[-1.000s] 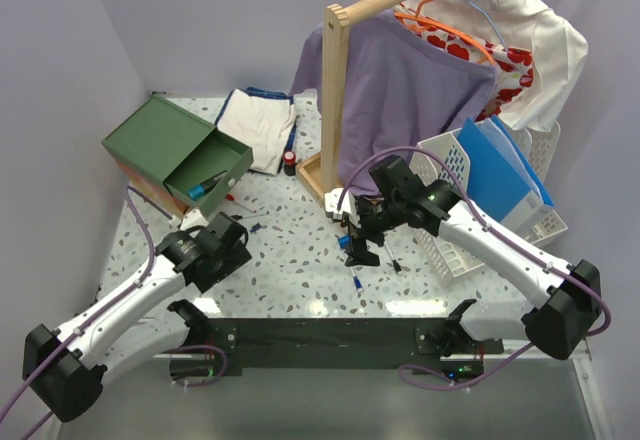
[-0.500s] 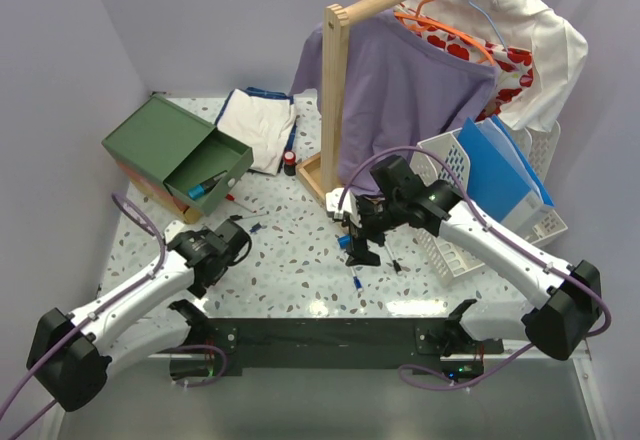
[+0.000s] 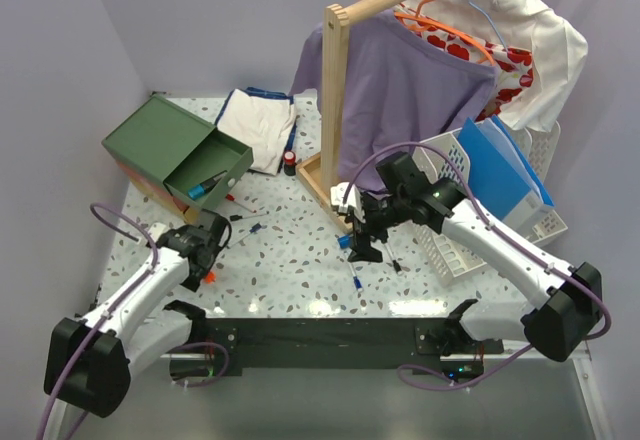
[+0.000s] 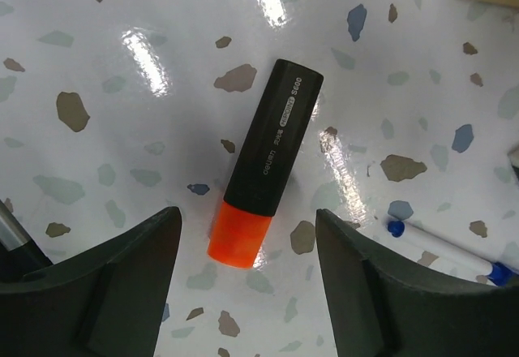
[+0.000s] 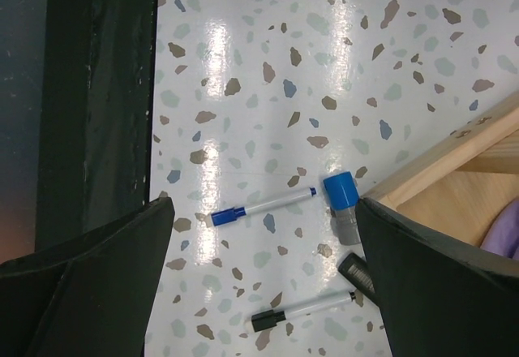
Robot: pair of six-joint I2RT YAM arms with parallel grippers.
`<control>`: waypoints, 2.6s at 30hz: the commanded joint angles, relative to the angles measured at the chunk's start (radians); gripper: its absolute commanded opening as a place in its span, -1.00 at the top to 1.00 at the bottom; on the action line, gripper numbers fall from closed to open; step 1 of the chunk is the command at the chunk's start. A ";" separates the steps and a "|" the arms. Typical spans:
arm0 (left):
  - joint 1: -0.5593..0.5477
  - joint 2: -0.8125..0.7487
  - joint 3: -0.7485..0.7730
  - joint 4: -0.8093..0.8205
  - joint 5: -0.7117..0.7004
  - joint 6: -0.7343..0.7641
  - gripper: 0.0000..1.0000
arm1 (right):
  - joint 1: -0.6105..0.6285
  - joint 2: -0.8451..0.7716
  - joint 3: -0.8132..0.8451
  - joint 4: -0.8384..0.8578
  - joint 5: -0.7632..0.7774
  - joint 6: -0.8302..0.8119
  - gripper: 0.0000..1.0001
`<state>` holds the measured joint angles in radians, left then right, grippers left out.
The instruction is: Organize the desk
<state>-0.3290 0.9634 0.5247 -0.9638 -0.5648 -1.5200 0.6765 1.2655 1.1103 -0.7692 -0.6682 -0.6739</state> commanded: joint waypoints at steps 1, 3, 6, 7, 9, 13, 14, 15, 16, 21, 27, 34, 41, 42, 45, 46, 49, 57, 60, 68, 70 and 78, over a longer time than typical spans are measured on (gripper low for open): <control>0.025 0.044 -0.035 0.112 0.046 0.075 -0.44 | -0.018 -0.046 0.011 0.015 -0.051 -0.004 -0.97; 0.042 0.058 -0.051 0.135 0.062 0.081 -0.45 | -0.026 -0.051 0.013 0.015 -0.053 -0.003 -0.97; 0.080 0.075 -0.060 0.151 0.069 0.095 -0.41 | -0.031 -0.057 0.013 0.011 -0.057 -0.003 -0.97; 0.094 0.083 -0.055 0.152 0.068 0.099 -0.40 | -0.034 -0.058 0.014 0.011 -0.059 -0.004 -0.97; 0.107 0.110 -0.052 0.155 0.068 0.116 -0.34 | -0.037 -0.064 0.014 0.008 -0.062 -0.004 -0.97; 0.123 0.161 -0.048 0.166 0.080 0.135 -0.27 | -0.040 -0.069 0.017 0.008 -0.067 -0.004 -0.97; 0.123 0.175 -0.049 0.172 0.080 0.133 -0.25 | -0.038 -0.069 0.017 0.007 -0.068 -0.006 -0.97; 0.125 0.179 -0.051 0.175 0.083 0.133 -0.19 | -0.040 -0.071 0.017 0.005 -0.070 -0.006 -0.97; 0.127 0.181 -0.055 0.178 0.085 0.133 -0.13 | -0.041 -0.072 0.017 0.005 -0.070 -0.007 -0.97; 0.133 0.163 -0.071 0.206 0.091 0.144 0.36 | -0.045 -0.077 0.022 -0.005 -0.079 -0.013 -0.97; 0.139 0.111 -0.054 0.171 0.069 0.162 0.84 | -0.049 -0.080 0.025 -0.013 -0.085 -0.018 -0.97; 0.137 -0.124 0.119 -0.005 0.069 0.248 1.00 | -0.052 -0.072 0.033 -0.025 -0.097 -0.026 -0.97; 0.137 -0.273 0.386 -0.199 0.052 0.398 1.00 | -0.054 -0.060 0.034 -0.031 -0.097 -0.030 -0.97; 0.137 -0.281 0.443 -0.200 0.051 0.424 1.00 | -0.054 -0.057 0.034 -0.031 -0.096 -0.032 -0.97; 0.137 -0.285 0.555 -0.176 0.074 0.578 1.00 | -0.054 -0.051 0.033 -0.033 -0.093 -0.038 -0.97; 0.137 -0.281 0.576 -0.120 0.086 0.631 1.00 | -0.054 -0.049 0.033 -0.033 -0.091 -0.038 -0.97; 0.137 -0.266 0.610 0.062 0.242 0.943 1.00 | -0.055 -0.046 0.031 -0.038 -0.085 -0.046 -0.98; 0.137 -0.089 0.646 0.275 0.460 1.438 1.00 | -0.075 -0.034 0.029 -0.045 -0.100 -0.052 -0.97; 0.137 0.012 0.673 0.307 0.474 1.514 1.00 | -0.080 -0.023 0.026 -0.047 -0.103 -0.058 -0.98; 0.139 0.179 0.725 0.372 0.432 1.617 0.77 | -0.097 0.003 0.025 -0.050 -0.100 -0.058 -0.97; 0.137 0.201 0.732 0.379 0.408 1.618 0.48 | -0.097 0.009 0.029 -0.058 -0.096 -0.064 -0.97; 0.137 0.183 0.736 0.433 0.362 1.586 -0.37 | -0.095 0.018 0.126 -0.292 -0.035 -0.270 -0.97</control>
<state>-0.1967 1.1763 1.2087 -0.6067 -0.1829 0.0578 0.5831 1.2896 1.1465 -0.9005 -0.7227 -0.7845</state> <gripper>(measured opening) 0.639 0.986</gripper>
